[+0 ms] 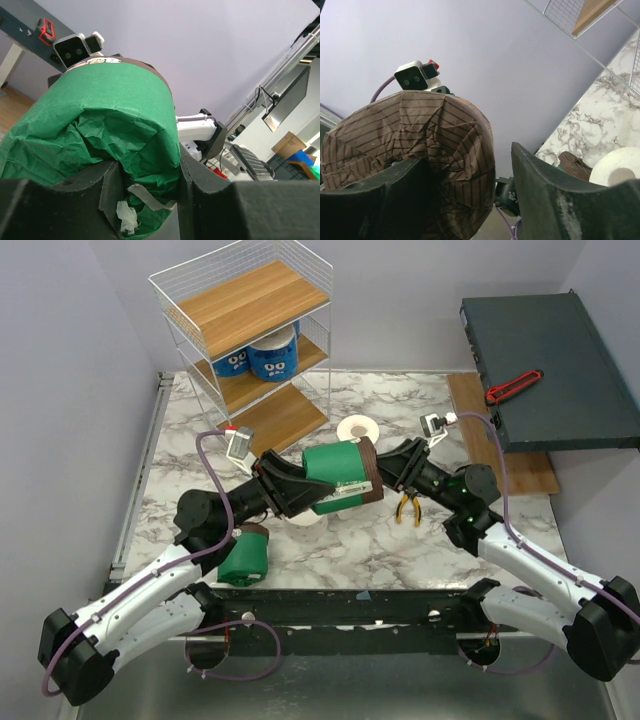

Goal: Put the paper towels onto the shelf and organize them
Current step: Place the paper towel on the shelf.

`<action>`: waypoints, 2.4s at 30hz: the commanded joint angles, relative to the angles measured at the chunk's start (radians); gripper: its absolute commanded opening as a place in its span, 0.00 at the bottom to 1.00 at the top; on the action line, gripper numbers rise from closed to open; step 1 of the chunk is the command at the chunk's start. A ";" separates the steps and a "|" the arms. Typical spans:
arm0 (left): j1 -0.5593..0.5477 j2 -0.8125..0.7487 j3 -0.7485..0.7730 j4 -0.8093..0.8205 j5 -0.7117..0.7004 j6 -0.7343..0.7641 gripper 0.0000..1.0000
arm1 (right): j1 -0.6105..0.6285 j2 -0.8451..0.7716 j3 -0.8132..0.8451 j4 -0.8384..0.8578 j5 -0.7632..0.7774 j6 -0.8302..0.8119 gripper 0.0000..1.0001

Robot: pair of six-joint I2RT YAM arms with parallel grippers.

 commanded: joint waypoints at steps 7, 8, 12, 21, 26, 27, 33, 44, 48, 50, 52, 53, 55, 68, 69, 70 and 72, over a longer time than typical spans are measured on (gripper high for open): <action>-0.021 -0.072 -0.038 -0.009 -0.014 0.026 0.16 | 0.036 -0.045 0.049 -0.158 -0.031 -0.058 0.89; -0.020 -0.087 -0.034 -0.037 -0.024 0.044 0.16 | 0.036 -0.057 0.064 -0.210 -0.014 -0.086 0.91; -0.010 -0.179 -0.014 -0.244 -0.094 0.142 0.16 | 0.036 -0.110 0.145 -0.472 0.095 -0.218 0.96; 0.004 -0.309 0.120 -0.746 -0.365 0.394 0.17 | 0.036 -0.205 0.262 -0.858 0.332 -0.392 1.00; 0.004 -0.261 0.210 -0.896 -0.426 0.487 0.17 | 0.036 -0.241 0.284 -0.967 0.425 -0.455 1.00; 0.005 -0.240 0.236 -0.927 -0.444 0.503 0.17 | 0.036 -0.242 0.289 -0.992 0.444 -0.469 1.00; 0.004 -0.008 0.472 -1.175 -0.613 0.672 0.17 | 0.036 -0.192 0.312 -1.162 0.558 -0.510 0.98; 0.003 0.461 0.846 -1.391 -0.838 0.829 0.17 | 0.036 -0.218 0.219 -1.160 0.576 -0.517 0.96; 0.003 0.619 0.959 -1.409 -0.894 0.874 0.17 | 0.035 -0.226 0.197 -1.150 0.576 -0.526 0.96; 0.003 0.690 1.011 -1.410 -0.911 0.890 0.17 | 0.035 -0.233 0.185 -1.146 0.578 -0.531 0.96; 0.003 0.756 1.059 -1.406 -0.926 0.904 0.17 | 0.035 -0.242 0.176 -1.142 0.577 -0.538 0.96; 0.004 0.788 1.085 -1.404 -0.928 0.908 0.16 | 0.036 -0.246 0.172 -1.139 0.580 -0.541 0.96; 0.005 0.846 1.131 -1.400 -0.934 0.914 0.16 | 0.036 -0.255 0.163 -1.135 0.582 -0.546 0.96; 0.059 1.116 1.318 -1.379 -0.929 0.926 0.16 | 0.035 -0.294 0.142 -1.136 0.616 -0.575 0.95; 0.064 1.128 1.318 -1.379 -0.928 0.926 0.16 | 0.035 -0.296 0.143 -1.138 0.616 -0.578 0.95; 0.069 1.135 1.318 -1.378 -0.924 0.926 0.16 | 0.035 -0.300 0.141 -1.141 0.618 -0.578 0.95; 0.081 1.152 1.318 -1.373 -0.919 0.923 0.16 | 0.035 -0.307 0.136 -1.140 0.621 -0.581 0.95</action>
